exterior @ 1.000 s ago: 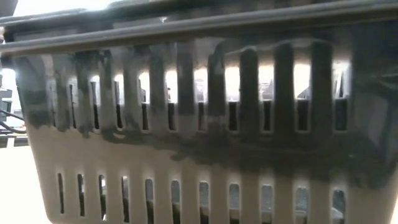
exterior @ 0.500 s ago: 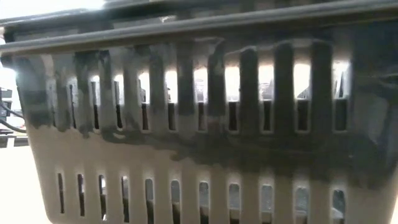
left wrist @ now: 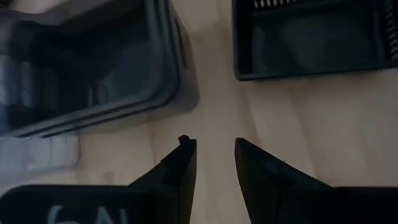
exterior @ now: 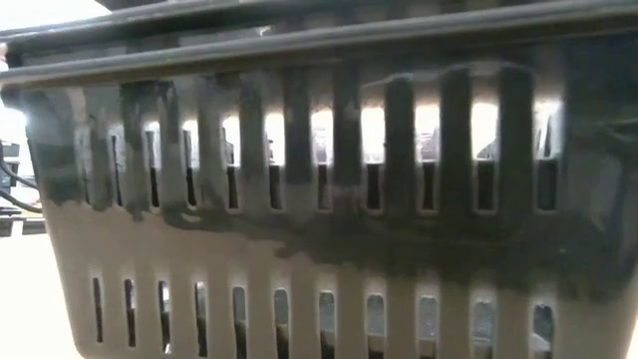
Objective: Stack baskets by color
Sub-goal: Stack the right black bin on top of the black bin
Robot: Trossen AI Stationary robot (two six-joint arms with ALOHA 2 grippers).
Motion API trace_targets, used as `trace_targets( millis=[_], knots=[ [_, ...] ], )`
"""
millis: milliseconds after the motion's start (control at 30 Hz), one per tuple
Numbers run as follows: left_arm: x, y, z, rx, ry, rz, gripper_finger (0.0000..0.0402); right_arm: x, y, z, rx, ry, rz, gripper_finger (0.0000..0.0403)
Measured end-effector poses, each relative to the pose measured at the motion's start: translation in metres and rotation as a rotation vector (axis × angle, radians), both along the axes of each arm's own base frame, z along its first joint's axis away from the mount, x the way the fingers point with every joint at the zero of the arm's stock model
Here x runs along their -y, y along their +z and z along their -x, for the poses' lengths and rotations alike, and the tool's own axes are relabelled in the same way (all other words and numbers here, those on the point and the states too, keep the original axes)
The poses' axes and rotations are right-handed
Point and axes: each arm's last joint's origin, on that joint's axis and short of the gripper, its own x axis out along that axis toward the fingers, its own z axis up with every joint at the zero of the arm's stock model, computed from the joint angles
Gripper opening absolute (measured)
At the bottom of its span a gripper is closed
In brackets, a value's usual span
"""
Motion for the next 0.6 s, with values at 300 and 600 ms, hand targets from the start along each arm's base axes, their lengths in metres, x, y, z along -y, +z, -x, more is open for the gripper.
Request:
trace_targets(
  millis=[300, 600],
  knots=[
    [-0.034, 0.004, 0.050, 0.262, 0.037, 0.045, 0.0116, 0.000, 0.017, -0.003, -0.206, -0.107, -0.015, 0.0097],
    [-0.068, 0.001, 0.102, 0.540, 0.054, 0.165, 0.0116, -0.001, 0.018, -0.007, -0.282, -0.142, -0.028, 0.0097]
  ],
)
